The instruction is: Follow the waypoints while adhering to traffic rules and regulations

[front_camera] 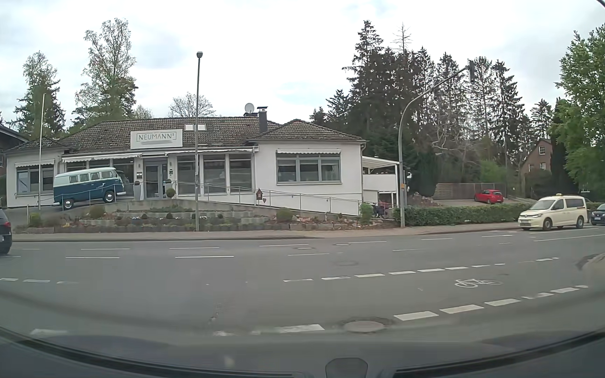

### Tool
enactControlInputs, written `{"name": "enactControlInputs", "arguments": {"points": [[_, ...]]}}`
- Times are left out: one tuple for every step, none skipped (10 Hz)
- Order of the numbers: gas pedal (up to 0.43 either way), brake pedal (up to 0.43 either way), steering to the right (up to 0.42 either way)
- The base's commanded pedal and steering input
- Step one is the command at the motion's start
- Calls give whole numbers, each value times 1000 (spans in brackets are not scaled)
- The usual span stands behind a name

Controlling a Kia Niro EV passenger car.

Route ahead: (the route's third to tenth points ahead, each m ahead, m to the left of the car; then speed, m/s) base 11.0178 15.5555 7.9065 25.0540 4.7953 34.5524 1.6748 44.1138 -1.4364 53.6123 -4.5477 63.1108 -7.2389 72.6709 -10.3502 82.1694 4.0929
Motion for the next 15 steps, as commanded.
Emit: {"name": "enactControlInputs", "arguments": {"points": [[79, 0, -243], [79, 0, -270], [87, 0, -302], [87, 0, -330], [87, 0, -351], [98, 0, -381], [110, 0, -408], [118, 0, -425], [130, 0, -444], [150, 0, -455], [150, 0, -461], [150, 0, -466], [150, 0, -469], [157, 0, -469], [157, 0, -465]]}}
